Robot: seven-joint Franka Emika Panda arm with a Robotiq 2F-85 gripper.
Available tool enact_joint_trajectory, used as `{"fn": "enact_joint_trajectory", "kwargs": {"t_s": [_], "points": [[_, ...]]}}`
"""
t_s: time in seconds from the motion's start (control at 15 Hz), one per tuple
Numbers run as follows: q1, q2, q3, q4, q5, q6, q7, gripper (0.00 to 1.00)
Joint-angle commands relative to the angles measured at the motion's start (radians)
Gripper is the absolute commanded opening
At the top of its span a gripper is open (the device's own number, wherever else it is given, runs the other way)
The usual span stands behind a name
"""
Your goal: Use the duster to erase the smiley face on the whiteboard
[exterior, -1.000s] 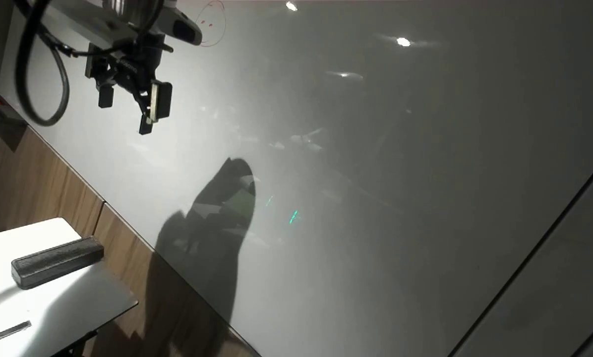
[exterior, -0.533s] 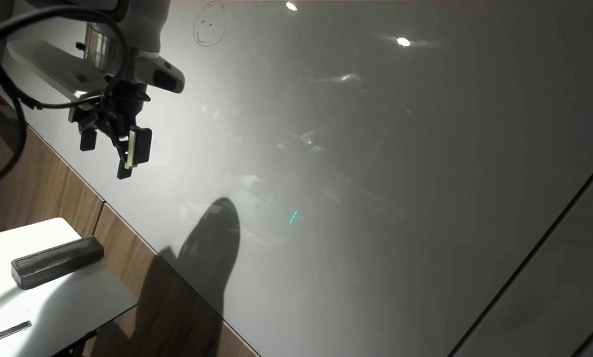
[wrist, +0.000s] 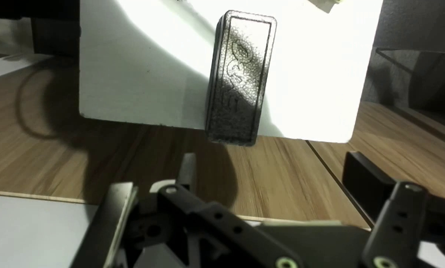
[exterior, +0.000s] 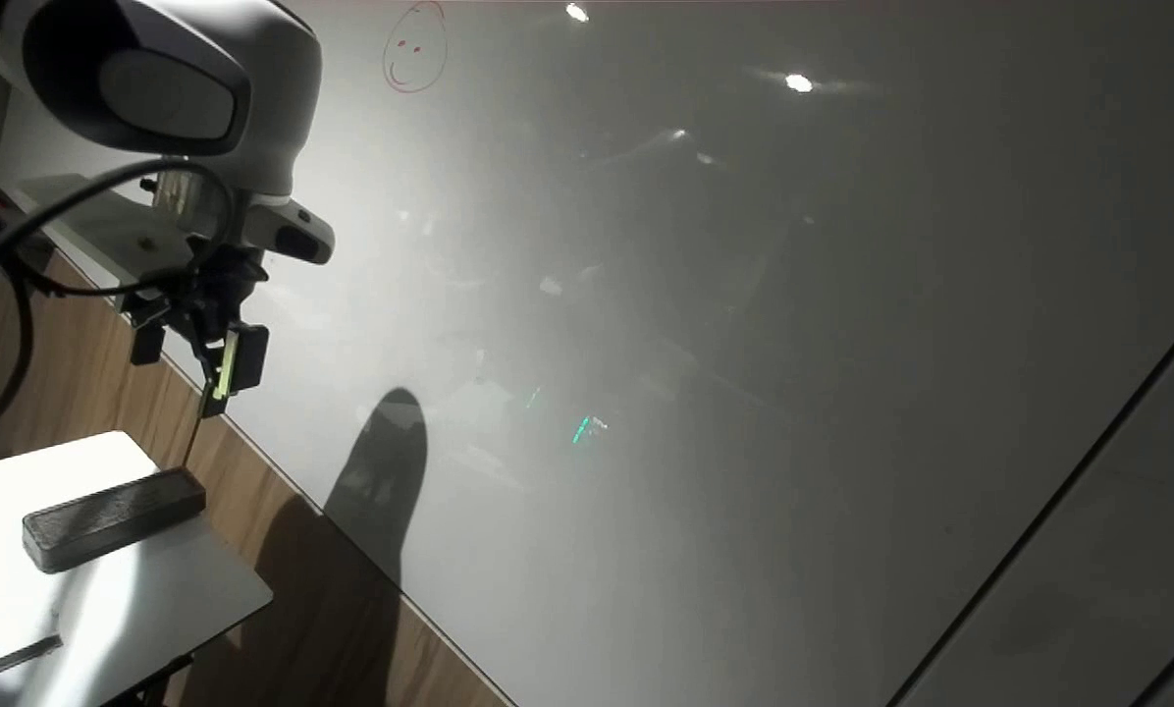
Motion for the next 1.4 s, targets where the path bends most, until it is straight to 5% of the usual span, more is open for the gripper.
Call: {"fn": "enact_joint_trajectory", "kwargs": {"t_s": [0.0, 0.47, 1.33], "points": [[-0.012, 0.136, 0.035, 0.001, -0.038, 0.111, 0.067, 1.00], [-0.051, 0.285, 0.046, 0.001, -0.200, 0.171, 0.243, 1.00], [-0.033, 0.338, 0.046, 0.014, -0.195, 0.232, 0.251, 1.00]]}}
